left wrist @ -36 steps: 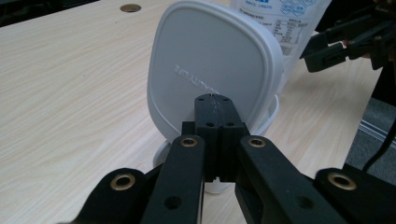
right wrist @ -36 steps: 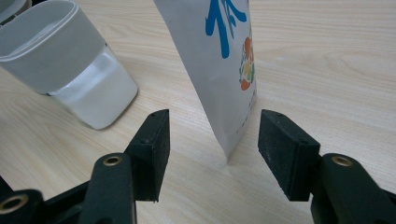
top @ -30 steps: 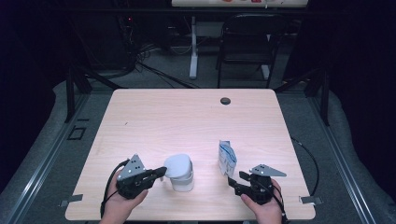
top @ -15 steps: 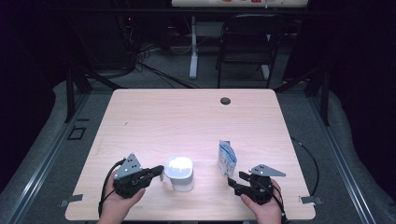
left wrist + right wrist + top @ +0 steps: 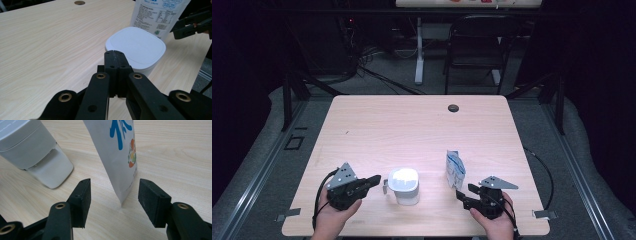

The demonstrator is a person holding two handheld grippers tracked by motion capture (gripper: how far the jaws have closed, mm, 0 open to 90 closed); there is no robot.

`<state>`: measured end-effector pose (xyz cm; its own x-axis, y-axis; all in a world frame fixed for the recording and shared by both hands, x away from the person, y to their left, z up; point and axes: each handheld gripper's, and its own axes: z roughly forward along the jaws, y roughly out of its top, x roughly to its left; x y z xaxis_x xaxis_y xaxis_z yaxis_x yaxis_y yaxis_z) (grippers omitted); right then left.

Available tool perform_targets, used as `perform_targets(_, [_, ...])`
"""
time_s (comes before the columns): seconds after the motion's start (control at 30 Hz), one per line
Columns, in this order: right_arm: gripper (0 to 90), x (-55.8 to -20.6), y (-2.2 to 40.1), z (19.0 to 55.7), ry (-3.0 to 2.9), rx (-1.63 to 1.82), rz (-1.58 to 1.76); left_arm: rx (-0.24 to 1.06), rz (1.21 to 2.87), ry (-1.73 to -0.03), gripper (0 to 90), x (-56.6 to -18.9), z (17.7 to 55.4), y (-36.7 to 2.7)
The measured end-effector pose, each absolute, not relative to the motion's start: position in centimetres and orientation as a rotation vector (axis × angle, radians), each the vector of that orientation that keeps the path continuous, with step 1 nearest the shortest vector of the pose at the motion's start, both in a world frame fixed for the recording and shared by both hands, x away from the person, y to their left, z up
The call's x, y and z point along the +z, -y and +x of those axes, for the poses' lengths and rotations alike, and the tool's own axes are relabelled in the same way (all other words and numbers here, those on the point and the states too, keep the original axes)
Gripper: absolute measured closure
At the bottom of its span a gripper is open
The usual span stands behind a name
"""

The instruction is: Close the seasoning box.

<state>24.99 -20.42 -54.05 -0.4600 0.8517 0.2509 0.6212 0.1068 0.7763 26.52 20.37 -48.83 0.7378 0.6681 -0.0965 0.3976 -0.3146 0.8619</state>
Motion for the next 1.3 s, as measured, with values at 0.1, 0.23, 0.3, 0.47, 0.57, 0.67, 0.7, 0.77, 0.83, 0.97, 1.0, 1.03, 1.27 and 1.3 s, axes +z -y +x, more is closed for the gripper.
perform_targets(0.1, [43.7, -54.0, 20.5, 25.0, -2.131, 1.267, 1.459, 0.345, 1.943, -0.826, 90.0, -48.9, 26.7, -20.9])
perform_targets(0.23, [43.7, -54.0, 20.5, 25.0, -2.122, 1.273, 1.464, 0.347, 1.936, -0.865, 89.8, -49.2, 27.0, -21.7])
perform_targets(0.3, [43.7, -53.9, 20.6, 25.0, -2.126, 1.271, 1.461, 0.351, 1.936, -0.882, 89.5, -49.6, 27.3, -22.2])
perform_targets(0.47, [43.7, -54.0, 20.7, 25.0, -2.126, 1.279, 1.465, 0.360, 1.925, -0.937, 87.7, -50.3, 27.8, -23.1])
perform_targets(0.57, [43.7, -54.1, 20.8, 25.0, -2.125, 1.280, 1.468, 0.365, 1.921, -0.954, 86.1, -50.8, 28.0, -23.5])
perform_targets(0.67, [43.7, -54.2, 20.8, 25.0, -2.125, 1.274, 1.469, 0.368, 1.916, -0.995, 83.9, -51.5, 28.4, -24.2])
perform_targets(0.7, [43.7, -54.2, 20.8, 25.0, -2.125, 1.274, 1.469, 0.368, 1.916, -0.995, 83.5, -51.5, 28.4, -24.2])
perform_targets(0.77, [43.7, -54.3, 20.8, 25.0, -2.132, 1.270, 1.467, 0.369, 1.910, -1.018, 83.3, -51.9, 28.6, -24.7])
perform_targets(0.83, [43.8, -54.3, 20.7, 25.1, -2.139, 1.266, 1.462, 0.371, 1.909, -1.038, 82.3, -52.2, 28.7, -24.9])
perform_targets(0.97, [43.7, -54.5, 20.7, 25.1, -2.141, 1.267, 1.462, 0.385, 1.923, -1.059, 81.6, -52.7, 28.9, -25.3])
perform_targets(1.0, [43.8, -54.5, 20.7, 25.1, -2.143, 1.265, 1.461, 0.390, 1.916, -1.068, 81.6, -53.0, 29.0, -25.3])
perform_targets(1.03, [43.8, -54.6, 20.7, 25.2, -2.144, 1.265, 1.462, 0.388, 1.916, -1.086, 81.1, -53.3, 29.2, -25.6])
perform_targets(1.27, [43.7, -54.8, 20.9, 25.3, -2.148, 1.261, 1.463, 0.395, 1.891, -1.138, 69.8, -53.8, 29.4, -26.1])
perform_targets(1.3, [43.7, -54.9, 20.9, 25.3, -2.148, 1.260, 1.464, 0.400, 1.882, -1.144, 68.3, -53.9, 29.4, -26.1])
